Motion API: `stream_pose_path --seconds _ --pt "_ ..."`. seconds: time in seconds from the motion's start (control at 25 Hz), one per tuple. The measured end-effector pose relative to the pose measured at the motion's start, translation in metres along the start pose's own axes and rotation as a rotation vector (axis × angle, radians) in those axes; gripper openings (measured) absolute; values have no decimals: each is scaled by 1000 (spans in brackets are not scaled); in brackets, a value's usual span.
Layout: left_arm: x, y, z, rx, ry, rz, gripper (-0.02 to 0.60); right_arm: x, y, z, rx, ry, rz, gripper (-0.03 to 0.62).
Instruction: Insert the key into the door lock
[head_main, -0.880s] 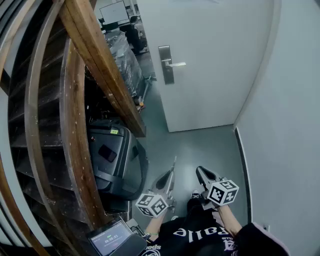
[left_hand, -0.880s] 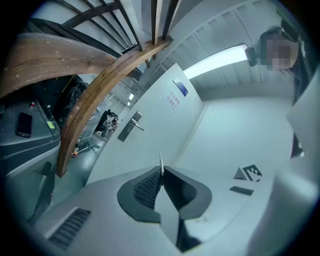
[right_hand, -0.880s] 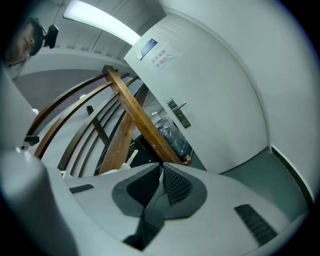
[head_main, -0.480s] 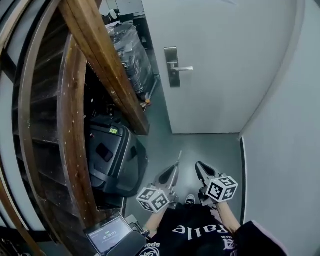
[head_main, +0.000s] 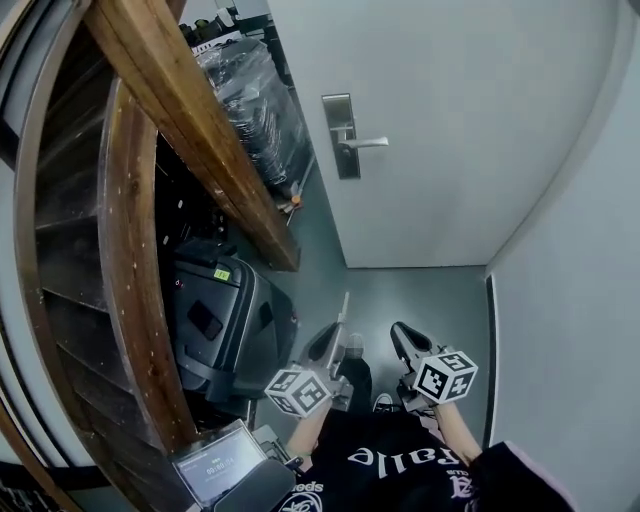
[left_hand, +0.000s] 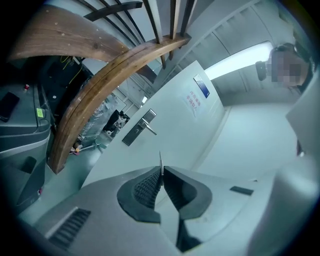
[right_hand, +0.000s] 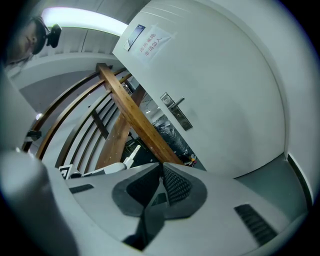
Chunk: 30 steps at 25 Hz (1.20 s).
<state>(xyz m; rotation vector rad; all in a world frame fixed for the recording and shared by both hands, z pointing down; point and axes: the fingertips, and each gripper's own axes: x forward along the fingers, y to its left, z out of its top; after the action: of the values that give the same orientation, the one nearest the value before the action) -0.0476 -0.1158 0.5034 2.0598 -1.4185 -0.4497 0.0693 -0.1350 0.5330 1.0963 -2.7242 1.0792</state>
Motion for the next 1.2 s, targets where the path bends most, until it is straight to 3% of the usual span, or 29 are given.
stream_pose_path --seconds 0.48,0.72,0.92,1.2 --pt "154 78 86 -142 1 -91 21 112 -48 105 -12 -82 -95 35" --pt "221 113 115 -246 16 -164 21 160 -64 126 3 -89 -132 35" --pt "272 134 134 -452 -5 -204 21 188 -76 145 11 -102 -157 35" --pt "328 150 160 -541 -41 -256 21 207 -89 153 22 -111 -191 35"
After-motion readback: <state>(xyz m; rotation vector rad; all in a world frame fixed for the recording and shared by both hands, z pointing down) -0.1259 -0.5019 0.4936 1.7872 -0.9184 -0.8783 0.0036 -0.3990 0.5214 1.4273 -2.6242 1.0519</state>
